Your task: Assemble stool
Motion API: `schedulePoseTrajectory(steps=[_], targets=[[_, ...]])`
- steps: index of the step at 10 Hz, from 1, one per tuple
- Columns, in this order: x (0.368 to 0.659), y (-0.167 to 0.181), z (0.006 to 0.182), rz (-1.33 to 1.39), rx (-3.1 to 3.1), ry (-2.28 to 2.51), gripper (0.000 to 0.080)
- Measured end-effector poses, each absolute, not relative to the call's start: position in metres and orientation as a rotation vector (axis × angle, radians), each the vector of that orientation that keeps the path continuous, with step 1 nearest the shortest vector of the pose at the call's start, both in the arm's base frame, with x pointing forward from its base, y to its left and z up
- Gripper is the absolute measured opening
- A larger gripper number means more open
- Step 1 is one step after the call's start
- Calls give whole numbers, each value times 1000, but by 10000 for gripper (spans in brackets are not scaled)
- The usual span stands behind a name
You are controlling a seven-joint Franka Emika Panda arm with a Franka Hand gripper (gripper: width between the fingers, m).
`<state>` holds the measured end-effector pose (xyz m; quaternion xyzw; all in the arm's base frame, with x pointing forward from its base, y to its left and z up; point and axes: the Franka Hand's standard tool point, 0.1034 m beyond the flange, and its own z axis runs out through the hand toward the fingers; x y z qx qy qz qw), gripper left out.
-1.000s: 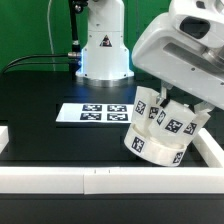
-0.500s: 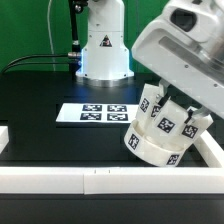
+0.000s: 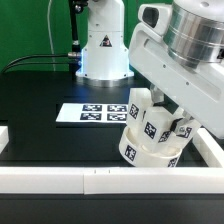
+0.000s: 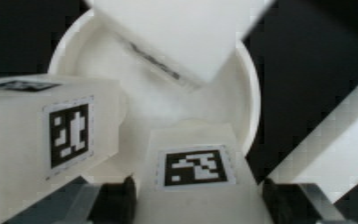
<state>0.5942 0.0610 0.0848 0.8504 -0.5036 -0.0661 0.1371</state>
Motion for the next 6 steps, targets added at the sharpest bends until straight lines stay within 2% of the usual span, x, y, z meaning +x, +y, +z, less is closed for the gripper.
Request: schedulePoseTrajectory(steps=[6], targets=[[611, 61, 79, 106, 2143, -2232, 338]])
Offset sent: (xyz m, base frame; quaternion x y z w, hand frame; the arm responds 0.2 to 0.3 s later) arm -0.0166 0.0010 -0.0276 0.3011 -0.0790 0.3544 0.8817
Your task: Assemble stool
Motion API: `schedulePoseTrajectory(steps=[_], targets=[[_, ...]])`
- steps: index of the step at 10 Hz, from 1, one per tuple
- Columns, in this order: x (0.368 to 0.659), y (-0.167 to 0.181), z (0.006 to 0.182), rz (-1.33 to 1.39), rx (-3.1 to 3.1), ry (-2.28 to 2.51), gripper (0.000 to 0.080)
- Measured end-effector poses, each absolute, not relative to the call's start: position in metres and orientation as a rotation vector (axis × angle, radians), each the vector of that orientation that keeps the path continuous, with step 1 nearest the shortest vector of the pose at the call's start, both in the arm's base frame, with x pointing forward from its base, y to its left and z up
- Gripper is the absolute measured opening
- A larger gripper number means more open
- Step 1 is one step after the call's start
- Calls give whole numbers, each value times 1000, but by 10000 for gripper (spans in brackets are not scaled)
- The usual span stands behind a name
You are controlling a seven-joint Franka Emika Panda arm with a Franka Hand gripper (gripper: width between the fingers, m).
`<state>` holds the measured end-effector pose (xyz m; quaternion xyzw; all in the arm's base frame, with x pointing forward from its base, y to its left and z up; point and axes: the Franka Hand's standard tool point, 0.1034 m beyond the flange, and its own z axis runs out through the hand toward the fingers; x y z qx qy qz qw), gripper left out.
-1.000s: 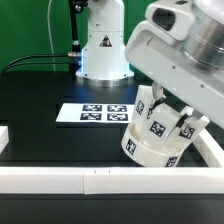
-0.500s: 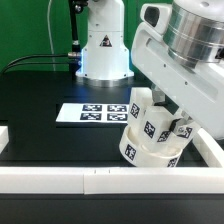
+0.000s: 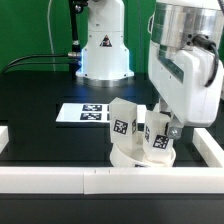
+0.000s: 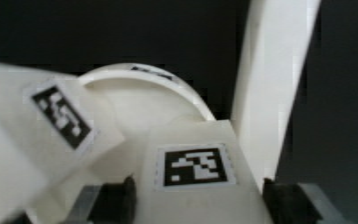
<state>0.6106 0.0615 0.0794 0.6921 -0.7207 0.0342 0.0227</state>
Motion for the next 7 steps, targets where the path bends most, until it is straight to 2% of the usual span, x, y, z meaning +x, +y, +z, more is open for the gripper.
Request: schedulePoseTrajectory(steps=[6, 7], targets=[[614, 76, 79, 98, 1733, -2682, 338], [616, 86, 80, 194, 1683, -2847, 338]])
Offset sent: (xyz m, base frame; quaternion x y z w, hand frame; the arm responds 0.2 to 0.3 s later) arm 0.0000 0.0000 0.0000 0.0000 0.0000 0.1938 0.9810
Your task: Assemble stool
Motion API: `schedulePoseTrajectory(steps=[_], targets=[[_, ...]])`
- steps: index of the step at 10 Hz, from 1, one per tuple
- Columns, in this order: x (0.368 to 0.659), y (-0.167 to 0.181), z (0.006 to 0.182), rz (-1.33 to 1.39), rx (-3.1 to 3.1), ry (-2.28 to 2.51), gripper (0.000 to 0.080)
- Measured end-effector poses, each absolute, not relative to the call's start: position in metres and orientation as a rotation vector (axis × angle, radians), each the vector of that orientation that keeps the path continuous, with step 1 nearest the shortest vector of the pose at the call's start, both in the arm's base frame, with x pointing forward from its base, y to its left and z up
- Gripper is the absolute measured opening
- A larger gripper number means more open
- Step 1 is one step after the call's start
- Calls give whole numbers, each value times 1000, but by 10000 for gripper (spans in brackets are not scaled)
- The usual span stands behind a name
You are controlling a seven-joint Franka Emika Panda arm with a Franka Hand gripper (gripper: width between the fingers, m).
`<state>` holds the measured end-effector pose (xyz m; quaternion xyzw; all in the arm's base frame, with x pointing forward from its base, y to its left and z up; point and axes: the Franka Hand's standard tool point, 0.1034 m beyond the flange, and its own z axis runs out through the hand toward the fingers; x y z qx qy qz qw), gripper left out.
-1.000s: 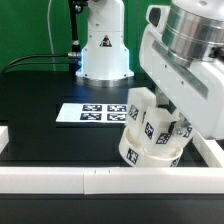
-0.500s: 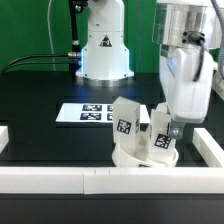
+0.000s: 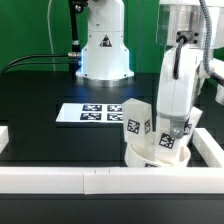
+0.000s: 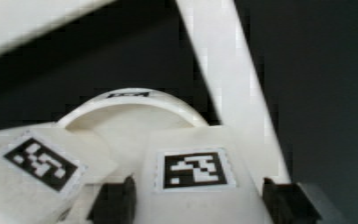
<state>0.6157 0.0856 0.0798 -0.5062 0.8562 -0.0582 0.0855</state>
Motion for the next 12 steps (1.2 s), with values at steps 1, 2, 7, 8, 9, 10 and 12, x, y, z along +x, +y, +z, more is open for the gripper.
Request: schedulePoseTrajectory(steps=[1, 2, 7, 8, 9, 10, 12], targets=[[612, 93, 80, -206, -1463, 2525, 338], [613, 98, 80, -228, -1385, 2526, 338], [613, 98, 79, -227, -1304, 2526, 522], [613, 98, 79, -237, -1363, 2498, 609], [614, 99, 86, -214, -1479, 2442, 609], [615, 101, 98, -185, -1559, 2389, 642], [619, 99, 117, -188, -2000, 2060, 648]])
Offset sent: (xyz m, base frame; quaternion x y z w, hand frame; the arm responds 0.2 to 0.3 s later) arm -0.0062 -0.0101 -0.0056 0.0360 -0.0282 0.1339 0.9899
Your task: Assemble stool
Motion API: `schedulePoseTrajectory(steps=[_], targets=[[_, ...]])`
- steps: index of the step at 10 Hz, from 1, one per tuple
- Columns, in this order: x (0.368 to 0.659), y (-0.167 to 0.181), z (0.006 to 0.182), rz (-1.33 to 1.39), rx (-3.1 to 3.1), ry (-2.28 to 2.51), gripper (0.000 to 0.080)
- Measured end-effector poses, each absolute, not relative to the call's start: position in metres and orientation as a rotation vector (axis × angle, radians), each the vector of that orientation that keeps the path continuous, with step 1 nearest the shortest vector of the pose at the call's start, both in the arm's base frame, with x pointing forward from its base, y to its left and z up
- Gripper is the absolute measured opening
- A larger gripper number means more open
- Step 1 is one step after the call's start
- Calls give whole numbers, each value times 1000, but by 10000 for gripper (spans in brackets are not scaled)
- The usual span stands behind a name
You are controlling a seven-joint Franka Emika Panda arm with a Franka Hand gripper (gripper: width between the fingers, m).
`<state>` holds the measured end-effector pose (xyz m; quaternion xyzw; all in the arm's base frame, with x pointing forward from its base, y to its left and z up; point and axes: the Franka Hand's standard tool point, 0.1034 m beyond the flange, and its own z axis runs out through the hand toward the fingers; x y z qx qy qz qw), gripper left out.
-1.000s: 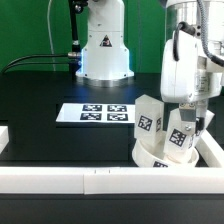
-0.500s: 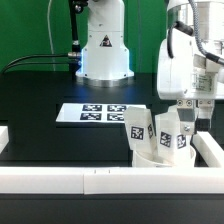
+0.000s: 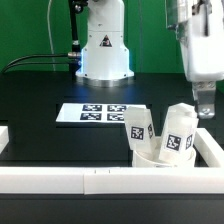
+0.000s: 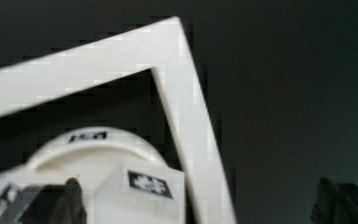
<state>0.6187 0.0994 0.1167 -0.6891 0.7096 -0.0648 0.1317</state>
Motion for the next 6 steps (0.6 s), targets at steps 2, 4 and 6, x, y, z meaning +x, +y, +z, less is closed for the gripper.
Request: schedulePoseTrajectory(steps=[2, 4, 6], targets=[[620, 98, 117, -232, -2136, 1930, 649], [620, 95, 117, -264, -2279, 1784, 649], [619, 94, 116, -274, -2551, 1490, 649]])
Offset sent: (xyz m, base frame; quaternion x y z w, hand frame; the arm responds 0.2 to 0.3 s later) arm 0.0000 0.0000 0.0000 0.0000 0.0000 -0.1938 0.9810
